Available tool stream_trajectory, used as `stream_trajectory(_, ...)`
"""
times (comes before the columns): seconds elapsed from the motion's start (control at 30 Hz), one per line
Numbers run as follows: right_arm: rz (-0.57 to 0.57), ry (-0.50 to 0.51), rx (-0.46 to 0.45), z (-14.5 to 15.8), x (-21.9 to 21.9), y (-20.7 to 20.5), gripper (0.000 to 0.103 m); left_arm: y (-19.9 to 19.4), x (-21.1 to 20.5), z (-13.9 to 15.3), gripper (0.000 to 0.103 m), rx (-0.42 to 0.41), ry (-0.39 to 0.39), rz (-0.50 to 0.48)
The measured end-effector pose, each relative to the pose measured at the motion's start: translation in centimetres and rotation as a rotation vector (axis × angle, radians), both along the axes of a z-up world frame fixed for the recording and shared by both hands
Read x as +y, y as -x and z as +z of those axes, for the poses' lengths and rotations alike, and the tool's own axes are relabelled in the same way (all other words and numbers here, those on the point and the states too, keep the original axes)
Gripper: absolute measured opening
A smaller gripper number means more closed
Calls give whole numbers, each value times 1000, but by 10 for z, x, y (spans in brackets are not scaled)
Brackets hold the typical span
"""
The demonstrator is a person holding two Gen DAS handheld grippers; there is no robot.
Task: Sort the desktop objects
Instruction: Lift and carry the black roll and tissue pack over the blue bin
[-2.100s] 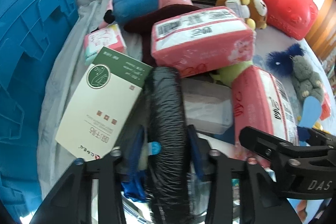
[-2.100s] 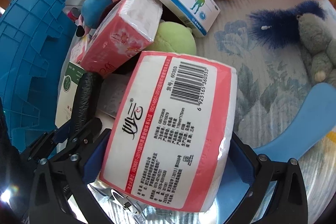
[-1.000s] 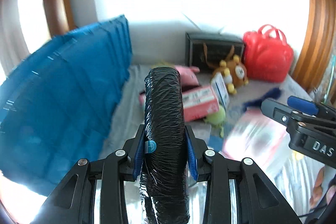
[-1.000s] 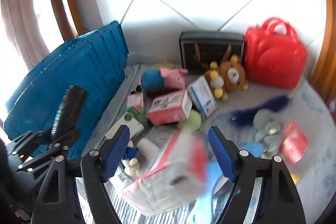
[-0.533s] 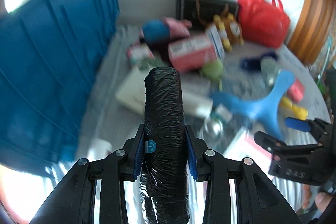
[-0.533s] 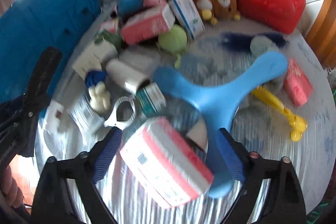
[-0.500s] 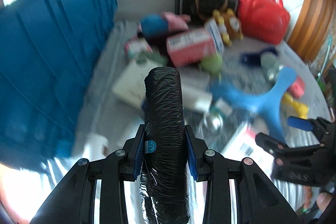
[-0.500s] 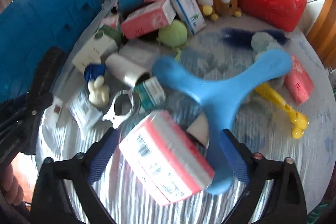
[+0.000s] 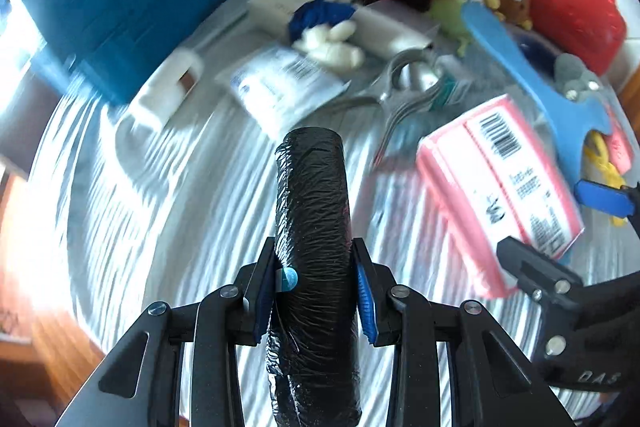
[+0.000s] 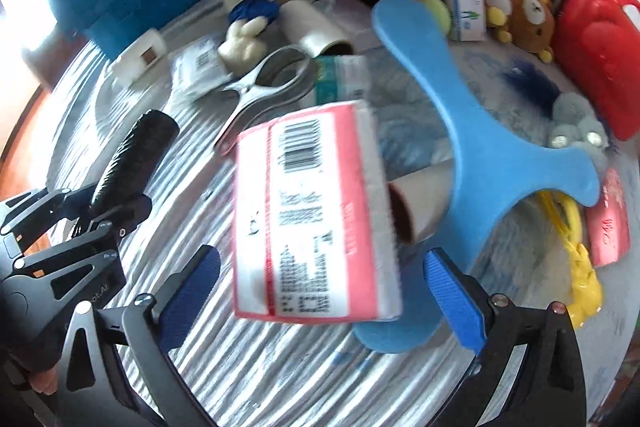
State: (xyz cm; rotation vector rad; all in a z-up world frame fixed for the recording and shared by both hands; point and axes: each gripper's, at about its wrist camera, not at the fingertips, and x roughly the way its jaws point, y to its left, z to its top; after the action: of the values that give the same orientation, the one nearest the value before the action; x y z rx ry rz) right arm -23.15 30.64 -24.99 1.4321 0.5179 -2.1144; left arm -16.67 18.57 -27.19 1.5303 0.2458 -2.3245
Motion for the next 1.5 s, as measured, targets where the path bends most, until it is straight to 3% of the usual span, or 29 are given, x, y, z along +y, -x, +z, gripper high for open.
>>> stream_trajectory(0.2,31,-51,14,-23,-14,-3,103,-5,-1,-17,34,-3,1,59)
stream_trajectory(0.37,-3,-33,-8,-35,-9,3,103,-6,0,-30,34,-4,-2,63)
stream_trajectory(0.47,-30,-2,-15,-35,-3,4,103,-9,1,-29,34,9,5,61)
stream_trajectory(0.53,-46,18,-19,-35,0,5,95,-11,2,-26,34,11,2,60)
stream_trajectory(0.63,-42,30,-14,-26,3,2,95,-17,6,-11,34,34,15,61)
stream_trajectory(0.77,-33,64,23,2,8,-6,94,-22,11,20,34,85,31,65)
stream_trajectory(1.2,31,280,247,146,2,-27,95,-45,-5,154,34,341,130,122)
stream_trajectory(1.5,94,431,404,236,-49,-33,95,-61,-49,250,34,547,239,129)
